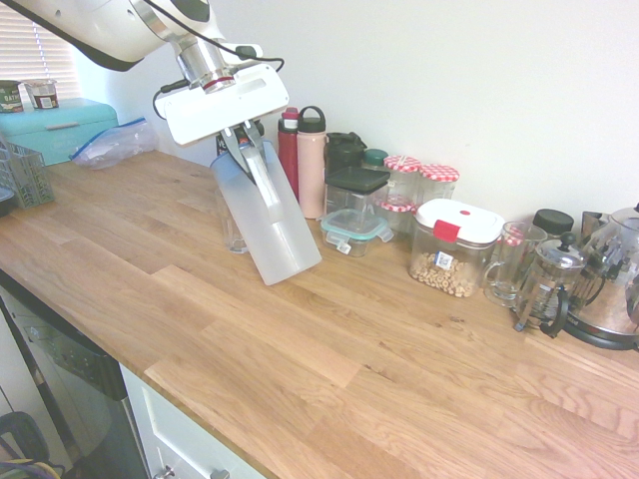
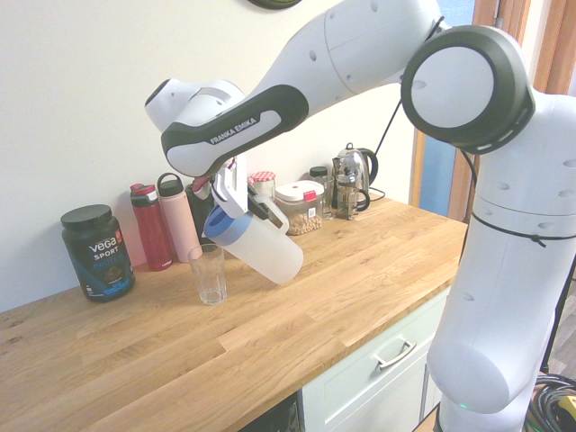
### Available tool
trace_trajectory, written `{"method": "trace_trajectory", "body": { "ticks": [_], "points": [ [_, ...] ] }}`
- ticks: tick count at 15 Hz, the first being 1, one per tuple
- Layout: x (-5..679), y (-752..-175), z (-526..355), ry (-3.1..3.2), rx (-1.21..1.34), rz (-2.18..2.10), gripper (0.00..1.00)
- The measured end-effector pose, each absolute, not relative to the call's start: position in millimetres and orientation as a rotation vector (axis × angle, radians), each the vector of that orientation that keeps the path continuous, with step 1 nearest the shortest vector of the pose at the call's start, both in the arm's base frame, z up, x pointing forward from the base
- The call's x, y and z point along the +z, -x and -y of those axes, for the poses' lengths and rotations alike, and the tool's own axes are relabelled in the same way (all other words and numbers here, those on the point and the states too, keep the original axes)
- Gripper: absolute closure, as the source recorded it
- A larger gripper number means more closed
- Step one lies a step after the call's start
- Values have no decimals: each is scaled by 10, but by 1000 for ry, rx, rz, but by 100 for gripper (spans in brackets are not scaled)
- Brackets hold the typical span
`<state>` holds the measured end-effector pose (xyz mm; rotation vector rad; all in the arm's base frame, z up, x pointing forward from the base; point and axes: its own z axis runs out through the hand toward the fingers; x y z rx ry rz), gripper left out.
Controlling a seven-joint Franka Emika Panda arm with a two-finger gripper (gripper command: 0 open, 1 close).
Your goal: Pour me some water
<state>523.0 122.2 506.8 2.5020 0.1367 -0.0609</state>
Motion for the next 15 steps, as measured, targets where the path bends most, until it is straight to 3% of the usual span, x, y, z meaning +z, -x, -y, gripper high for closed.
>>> {"method": "trace_trajectory", "body": {
  "ticks": [15],
  "points": [
    [5071, -5314, -1543, -2332, -102, -164, 100]
  ]
}}
